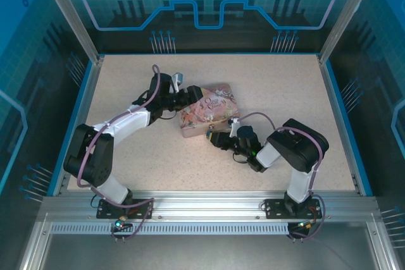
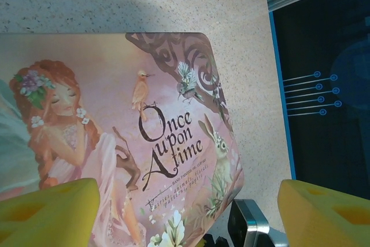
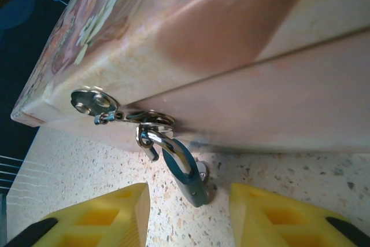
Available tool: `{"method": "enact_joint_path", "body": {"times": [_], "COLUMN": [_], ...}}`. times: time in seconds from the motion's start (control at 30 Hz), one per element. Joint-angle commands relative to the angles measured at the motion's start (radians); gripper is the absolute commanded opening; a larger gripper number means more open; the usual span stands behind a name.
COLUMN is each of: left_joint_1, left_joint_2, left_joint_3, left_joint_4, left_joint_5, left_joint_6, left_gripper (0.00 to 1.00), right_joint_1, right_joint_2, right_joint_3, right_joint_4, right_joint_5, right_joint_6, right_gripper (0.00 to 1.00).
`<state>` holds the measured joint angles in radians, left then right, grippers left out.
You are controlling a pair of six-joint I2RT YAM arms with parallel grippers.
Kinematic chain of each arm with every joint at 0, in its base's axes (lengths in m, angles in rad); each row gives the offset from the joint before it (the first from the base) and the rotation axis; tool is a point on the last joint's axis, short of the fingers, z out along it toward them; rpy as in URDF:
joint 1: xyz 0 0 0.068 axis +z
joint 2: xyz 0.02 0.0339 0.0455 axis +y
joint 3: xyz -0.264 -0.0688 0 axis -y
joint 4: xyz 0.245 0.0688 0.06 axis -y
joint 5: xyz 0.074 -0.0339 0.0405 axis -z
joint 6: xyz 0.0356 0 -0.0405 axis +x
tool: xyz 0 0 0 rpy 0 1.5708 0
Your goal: Unlock the padlock with the key
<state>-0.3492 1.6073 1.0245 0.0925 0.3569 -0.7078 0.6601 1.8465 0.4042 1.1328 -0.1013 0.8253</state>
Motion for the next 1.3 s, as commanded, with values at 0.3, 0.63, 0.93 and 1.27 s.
{"method": "enact_joint_path", "body": {"times": [0.3,0.63,0.93,1.27], "left_joint_1": [-0.007,-0.011,-0.012,-0.012], "left_joint_2": [0.0,0.002,-0.019,-0.023], "left_joint_3": [-0.01,-0.032,-0.047,-0.064], "left_joint_4": [0.003,0.012,-0.002,-0.009], "left_joint_5": [0.002,-0.011,-0.029,-0.047], "left_joint_6": [-0.002,-0.011,-0.008,-0.008], "left_gripper": [0.81,0.81,0.81,0.81], "right_joint_1": [-0.001,-0.001,-0.004,-0.012], "right_joint_2": [0.051,0.079,0.063,0.113], "right_joint_3": [0.033,0.056,0.032,0.044], "right_joint_4": [0.048,0.076,0.106,0.143], "right_joint_5": [-0.029,-0.048,-0.025,-0.027], "right_joint_6": [0.028,0.024,0.038,0.037], "right_gripper": [0.34,0.3,0.11,0.29]}}
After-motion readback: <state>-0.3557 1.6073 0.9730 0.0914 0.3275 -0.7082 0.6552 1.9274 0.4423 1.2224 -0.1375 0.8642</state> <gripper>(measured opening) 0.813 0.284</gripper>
